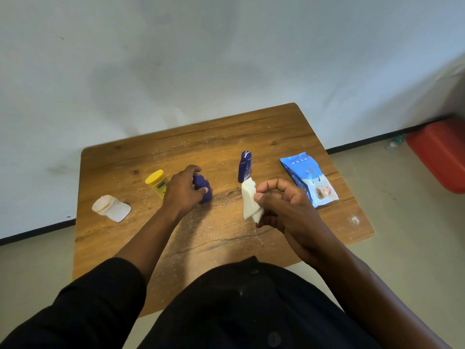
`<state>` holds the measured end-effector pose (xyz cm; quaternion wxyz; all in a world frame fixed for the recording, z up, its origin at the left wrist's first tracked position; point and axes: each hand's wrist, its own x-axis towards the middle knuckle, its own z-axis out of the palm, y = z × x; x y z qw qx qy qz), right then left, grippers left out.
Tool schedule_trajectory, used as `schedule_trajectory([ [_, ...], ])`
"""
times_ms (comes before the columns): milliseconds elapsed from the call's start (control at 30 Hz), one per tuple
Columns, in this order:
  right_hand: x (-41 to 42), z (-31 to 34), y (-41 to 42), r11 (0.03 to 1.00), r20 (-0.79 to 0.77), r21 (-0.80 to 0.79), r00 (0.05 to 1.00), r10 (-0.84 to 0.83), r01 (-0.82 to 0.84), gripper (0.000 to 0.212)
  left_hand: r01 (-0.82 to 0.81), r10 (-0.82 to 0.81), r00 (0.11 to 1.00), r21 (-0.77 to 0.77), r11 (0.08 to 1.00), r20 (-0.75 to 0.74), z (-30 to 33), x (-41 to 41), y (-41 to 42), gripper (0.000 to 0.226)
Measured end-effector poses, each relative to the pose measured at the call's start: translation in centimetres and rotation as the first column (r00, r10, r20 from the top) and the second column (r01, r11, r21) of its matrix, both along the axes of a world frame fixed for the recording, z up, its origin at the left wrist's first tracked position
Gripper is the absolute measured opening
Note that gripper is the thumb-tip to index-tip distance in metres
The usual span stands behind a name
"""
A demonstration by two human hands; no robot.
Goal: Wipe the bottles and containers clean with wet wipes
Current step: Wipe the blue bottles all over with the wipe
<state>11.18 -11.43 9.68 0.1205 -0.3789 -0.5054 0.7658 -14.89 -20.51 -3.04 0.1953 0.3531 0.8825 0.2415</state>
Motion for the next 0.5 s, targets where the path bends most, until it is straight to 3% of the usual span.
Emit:
schedule_trajectory([
  [233,0.3,-0.2,0.0,1.000,-0.015,-0.001,1.000,-0.004,0.004,0.015,-0.083,0.083,0.996,-0.003,0.997,0.024,0.8,0.3,-0.3,0.080],
  [500,0.4,-0.2,0.0,0.999,-0.006,0.015,1.000,0.030,-0.030,0.020,-0.198,0.196,0.980,0.077,0.977,0.033,-0.4,1.5,-0.4,0.041],
])
